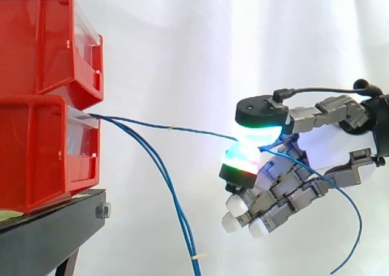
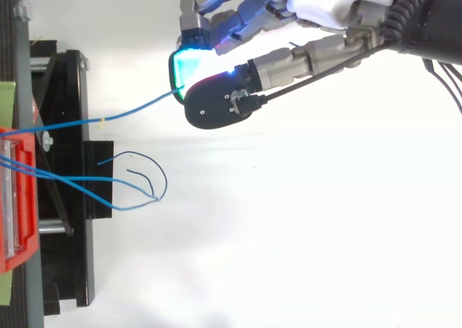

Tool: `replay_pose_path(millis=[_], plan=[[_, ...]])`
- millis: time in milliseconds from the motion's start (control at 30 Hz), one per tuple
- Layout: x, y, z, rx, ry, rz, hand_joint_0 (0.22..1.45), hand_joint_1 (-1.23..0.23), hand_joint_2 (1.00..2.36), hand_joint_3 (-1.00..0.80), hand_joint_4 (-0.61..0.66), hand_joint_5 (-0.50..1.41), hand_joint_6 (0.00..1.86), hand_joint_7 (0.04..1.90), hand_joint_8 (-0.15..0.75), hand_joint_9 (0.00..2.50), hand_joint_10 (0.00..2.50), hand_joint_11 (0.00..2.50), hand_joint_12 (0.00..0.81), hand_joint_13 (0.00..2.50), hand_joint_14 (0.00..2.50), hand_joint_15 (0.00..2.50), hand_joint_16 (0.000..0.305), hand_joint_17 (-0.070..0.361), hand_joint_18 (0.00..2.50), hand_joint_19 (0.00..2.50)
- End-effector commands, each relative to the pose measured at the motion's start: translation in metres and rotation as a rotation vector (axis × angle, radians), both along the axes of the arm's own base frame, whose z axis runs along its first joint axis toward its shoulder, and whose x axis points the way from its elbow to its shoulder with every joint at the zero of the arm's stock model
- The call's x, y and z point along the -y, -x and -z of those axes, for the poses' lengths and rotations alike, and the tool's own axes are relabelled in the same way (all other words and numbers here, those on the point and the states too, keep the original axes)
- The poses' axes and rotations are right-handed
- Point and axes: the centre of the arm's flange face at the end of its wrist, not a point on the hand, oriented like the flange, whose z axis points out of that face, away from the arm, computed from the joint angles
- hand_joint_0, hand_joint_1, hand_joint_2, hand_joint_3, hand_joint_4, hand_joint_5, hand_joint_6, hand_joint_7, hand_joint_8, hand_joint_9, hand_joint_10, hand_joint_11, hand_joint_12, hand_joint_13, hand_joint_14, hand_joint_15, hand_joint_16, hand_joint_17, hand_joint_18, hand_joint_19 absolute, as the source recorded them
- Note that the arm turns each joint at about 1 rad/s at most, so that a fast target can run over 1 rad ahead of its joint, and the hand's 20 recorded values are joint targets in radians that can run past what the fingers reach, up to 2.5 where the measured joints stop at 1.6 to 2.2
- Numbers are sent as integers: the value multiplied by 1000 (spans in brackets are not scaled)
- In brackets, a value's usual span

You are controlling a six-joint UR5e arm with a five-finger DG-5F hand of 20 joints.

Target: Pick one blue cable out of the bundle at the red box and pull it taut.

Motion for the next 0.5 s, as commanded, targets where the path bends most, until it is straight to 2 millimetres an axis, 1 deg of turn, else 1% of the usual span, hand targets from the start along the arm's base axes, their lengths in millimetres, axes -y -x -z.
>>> replay_pose_path(millis=[0,467], plan=[[0,0,0,-1,0,0,589,-833,1023,-99,224,-108,840,1292,334,829,9,353,395,428,7,170,57,129,492,258],[0,0,0,-1,0,0,590,-832,1022,-106,229,-108,840,1285,332,830,10,358,391,424,7,168,57,128,489,260]])
